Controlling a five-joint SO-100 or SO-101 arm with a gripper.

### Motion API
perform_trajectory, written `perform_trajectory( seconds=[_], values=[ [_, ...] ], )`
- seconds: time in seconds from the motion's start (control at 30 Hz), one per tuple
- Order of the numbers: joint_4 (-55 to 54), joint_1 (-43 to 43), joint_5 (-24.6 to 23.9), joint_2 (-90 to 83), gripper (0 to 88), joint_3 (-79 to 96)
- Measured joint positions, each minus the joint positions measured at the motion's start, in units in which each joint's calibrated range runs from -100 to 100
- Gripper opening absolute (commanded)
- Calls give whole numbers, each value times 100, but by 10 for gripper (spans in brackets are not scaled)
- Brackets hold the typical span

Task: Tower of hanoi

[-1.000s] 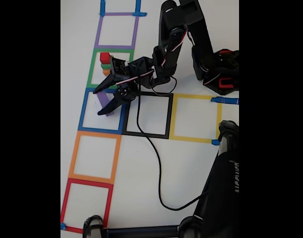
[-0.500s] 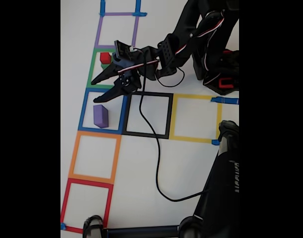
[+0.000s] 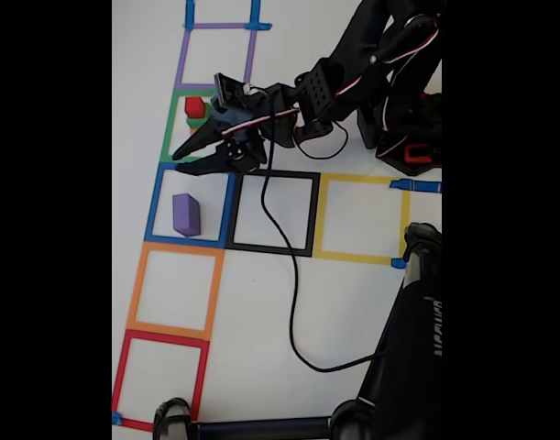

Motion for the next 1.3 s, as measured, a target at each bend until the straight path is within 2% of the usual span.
perform_trajectory(
  seconds=[0.1, 0.27, 0.47, 0.53, 0.67, 0.77, 0.87, 0.93, 1.0, 1.1, 1.17, 1.23, 1.3],
  values=[
    [774, 164, -773, -743, 0, -177],
    [2628, 234, -1457, -2339, 0, -629],
    [3684, 620, -755, -3233, 1, -673],
    [4006, 597, -522, -3453, 79, -673],
    [4716, 854, -432, -3917, 72, -744],
    [4861, 620, -288, -4137, 67, -744],
    [4925, 538, -791, -4339, 56, -735],
    [4821, 328, -1367, -4525, 56, -558],
    [4748, 211, -2338, -4787, 54, -195],
    [4805, 187, -4335, -5572, 45, 575],
    [5216, 140, -5845, -6349, 74, 974],
    [5417, 246, -7734, -6779, 80, 965],
    [5474, 386, -9317, -6762, 71, 1098]
  ],
)
